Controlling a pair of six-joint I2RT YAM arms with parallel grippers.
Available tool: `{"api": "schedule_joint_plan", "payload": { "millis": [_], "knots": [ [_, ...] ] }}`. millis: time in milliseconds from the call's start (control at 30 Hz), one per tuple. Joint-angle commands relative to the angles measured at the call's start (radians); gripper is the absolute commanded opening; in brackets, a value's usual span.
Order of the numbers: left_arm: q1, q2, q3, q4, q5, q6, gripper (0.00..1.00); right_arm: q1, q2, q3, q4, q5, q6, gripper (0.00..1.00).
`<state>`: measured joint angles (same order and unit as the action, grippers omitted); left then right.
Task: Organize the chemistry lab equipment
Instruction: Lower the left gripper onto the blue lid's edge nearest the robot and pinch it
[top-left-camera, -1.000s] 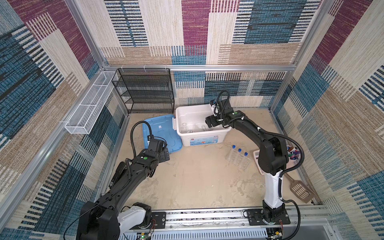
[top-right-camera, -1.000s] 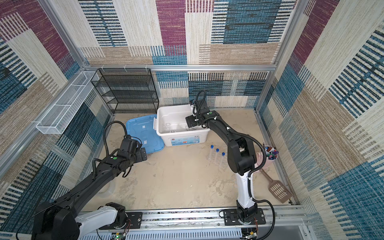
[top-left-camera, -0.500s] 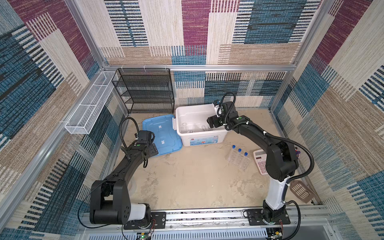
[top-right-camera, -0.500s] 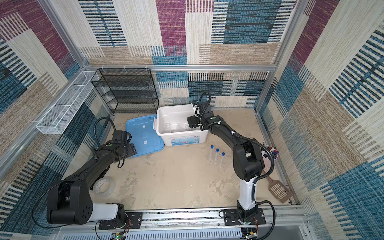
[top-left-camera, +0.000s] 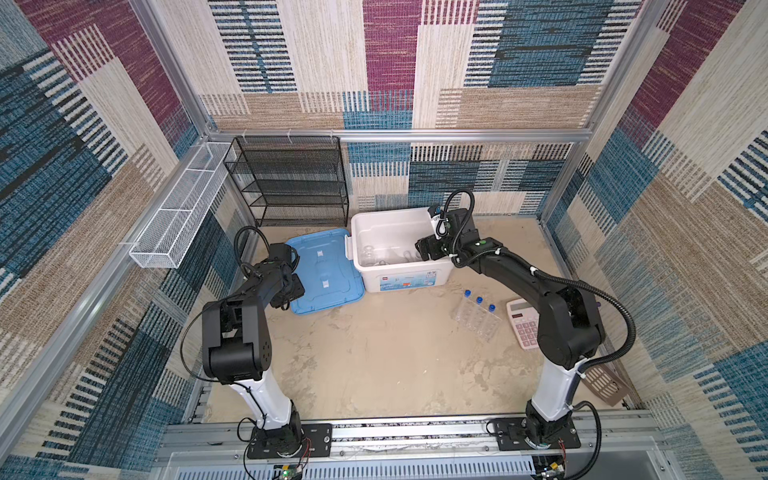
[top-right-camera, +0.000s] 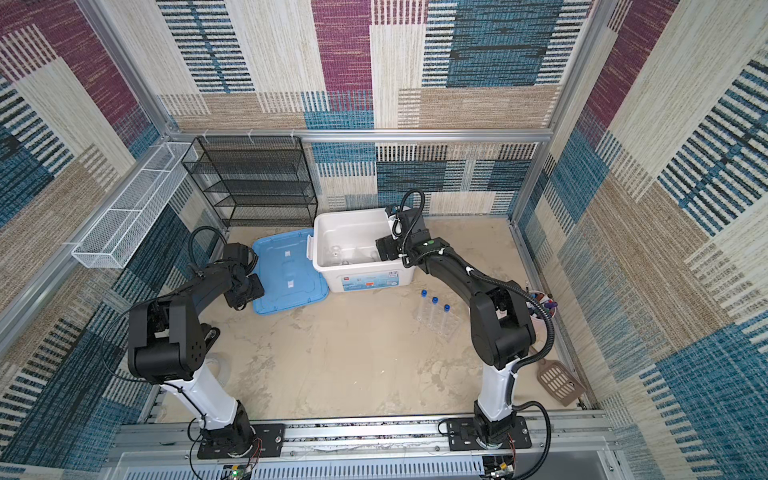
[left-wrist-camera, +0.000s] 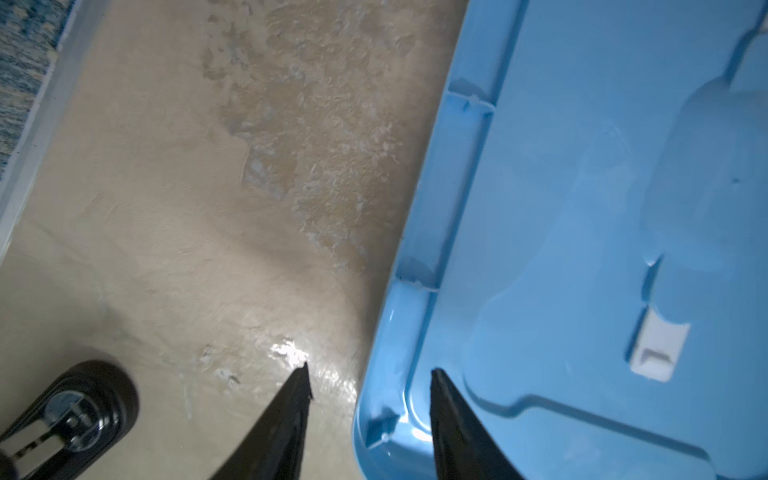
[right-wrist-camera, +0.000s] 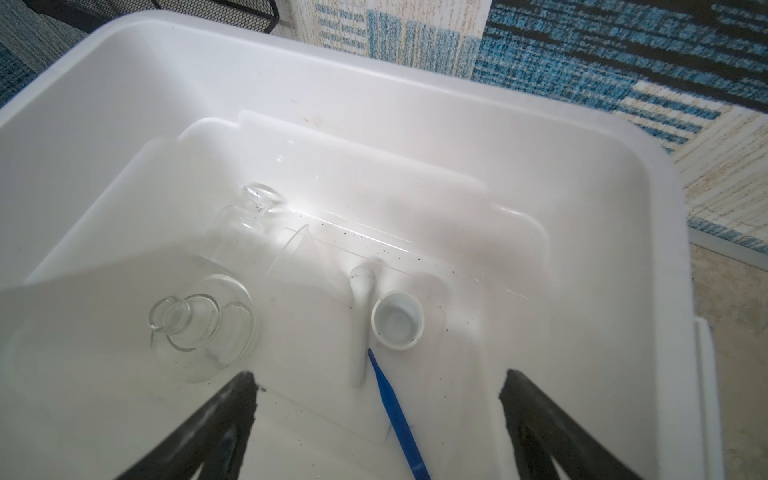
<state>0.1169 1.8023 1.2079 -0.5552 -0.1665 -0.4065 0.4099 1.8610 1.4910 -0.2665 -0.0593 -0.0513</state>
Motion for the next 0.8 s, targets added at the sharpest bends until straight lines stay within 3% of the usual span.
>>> {"api": "schedule_joint_plan", "payload": {
  "millis": [0, 100, 467, 767],
  "knots": [
    [0.019, 0.037, 0.032, -0.021, 0.027, 0.037, 0.43, -0.004, -0.010, -0.011, 0.015, 0.012, -0.005, 0.94],
    [0.031, 0.063, 0.062, -0.022, 0.032, 0.059, 0.36, -0.004, -0.016, -0.018, 0.016, 0.013, -0.008, 0.94],
    [0.047, 0.155, 0.171, -0.023, 0.109, 0.143, 0.33, -0.005, -0.019, -0.029, 0.013, 0.017, -0.005, 0.94],
    [0.056, 0.238, 0.260, -0.075, 0.115, 0.176, 0.20, -0.006, -0.025, -0.038, 0.015, 0.022, -0.004, 0.95]
  ]
}}
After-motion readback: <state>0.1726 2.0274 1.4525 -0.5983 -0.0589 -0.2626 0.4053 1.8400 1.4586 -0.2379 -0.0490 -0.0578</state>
